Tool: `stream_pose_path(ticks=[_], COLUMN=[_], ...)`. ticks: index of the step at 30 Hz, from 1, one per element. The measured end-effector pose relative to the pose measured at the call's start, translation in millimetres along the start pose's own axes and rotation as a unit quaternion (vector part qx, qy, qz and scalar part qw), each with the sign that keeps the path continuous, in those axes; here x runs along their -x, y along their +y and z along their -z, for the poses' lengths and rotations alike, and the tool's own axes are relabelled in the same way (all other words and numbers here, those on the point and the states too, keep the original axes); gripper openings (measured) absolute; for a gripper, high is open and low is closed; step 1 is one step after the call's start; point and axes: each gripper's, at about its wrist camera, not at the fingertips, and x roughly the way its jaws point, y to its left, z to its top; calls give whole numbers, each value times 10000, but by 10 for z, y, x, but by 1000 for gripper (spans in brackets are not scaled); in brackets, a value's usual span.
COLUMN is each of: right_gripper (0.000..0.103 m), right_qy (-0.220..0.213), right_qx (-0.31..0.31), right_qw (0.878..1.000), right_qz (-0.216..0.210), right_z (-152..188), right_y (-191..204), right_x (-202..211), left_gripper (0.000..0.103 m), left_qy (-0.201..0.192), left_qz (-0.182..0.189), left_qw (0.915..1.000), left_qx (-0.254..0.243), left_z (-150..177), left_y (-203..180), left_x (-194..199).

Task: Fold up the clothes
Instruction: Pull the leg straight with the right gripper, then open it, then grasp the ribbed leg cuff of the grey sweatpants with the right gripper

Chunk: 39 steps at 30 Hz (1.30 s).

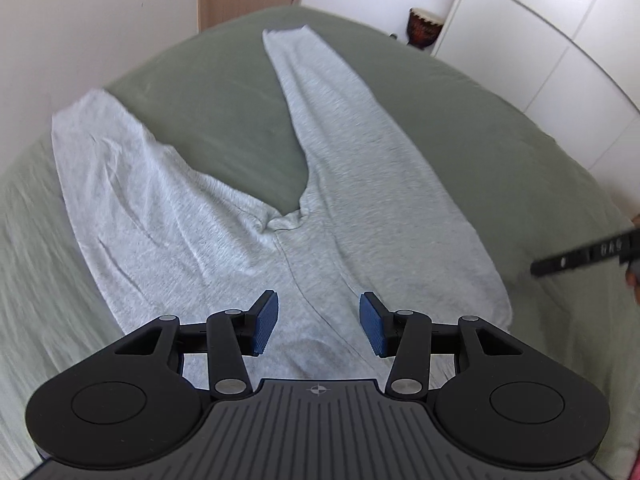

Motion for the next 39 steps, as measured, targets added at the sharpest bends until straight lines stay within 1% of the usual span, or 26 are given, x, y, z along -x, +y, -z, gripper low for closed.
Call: stream_pose_path(ticks=[2,3,5,6,8,9,10,12,13,14,16,17,18,20,22,23,26,28,31,32,34,39], right_gripper=[47,50,52,54,57,58,60,63,67,68,68,68,68,68,68,68,68,68,68,68,68,68], right_qy=[-317,-572,-783,-946,-1069,-1148,-1187,-1283,-1273,-1224,-997,-976,-995,-1053,-1110,-1105,-965,-797,-621,-570,-334,-212], right_qx=[-219,-377,-511,-587,-554,-437,-373,-111,-31,130,607,729,838,806,626,576,353,52,-368,-436,-486,-358], right_qw=[9993,9976,9955,9936,9924,9920,9917,9908,9909,9909,9887,9866,9841,9847,9893,9904,9947,9964,9956,9954,9961,9959], right_qz=[26,76,129,179,251,301,329,410,442,537,944,1089,1207,1130,707,594,80,-297,-604,-628,-652,-802], right_z=[114,211,318,418,500,555,567,581,579,577,563,549,513,462,416,416,413,454,563,594,678,767], right_y=[41,79,157,224,324,427,485,668,704,759,897,937,964,986,943,931,781,571,261,206,58,22], right_x=[211,381,561,738,924,1092,1160,1429,1482,1550,1613,1610,1582,1491,1285,1206,813,512,191,131,-90,-343], left_gripper=[44,44,44,44,44,44,44,44,44,44,45,46,46,46,46,46,46,46,46,46,46,46], left_qy=[-60,-102,-121,-119,-70,-55,-45,-153,-193,-233,-309,-307,-303,-259,-236,-248,-307,-331,-282,-279,-276,-156], left_qz=[1,4,-82,-150,-270,-282,-292,-284,-321,-359,-425,-397,-369,-309,-281,-274,-331,-357,-305,-294,-278,-291], left_qw=[10000,9999,9999,9998,9996,9996,9995,9994,9992,9990,9981,9978,9975,9975,9974,9973,9963,9956,9940,9936,9921,9910], left_qx=[-9,-7,-22,-28,31,60,87,99,122,152,330,430,522,585,620,640,736,804,1009,1051,1189,1299], left_z=[74,139,242,316,411,480,544,637,653,666,663,665,669,685,681,679,640,633,653,659,660,680], left_y=[-50,-83,-147,-194,-269,-299,-328,-356,-356,-355,-337,-329,-322,-327,-331,-329,-304,-275,-203,-194,-136,-77], left_x=[111,197,321,401,511,589,664,806,838,868,890,869,847,795,723,701,610,526,367,334,227,47])
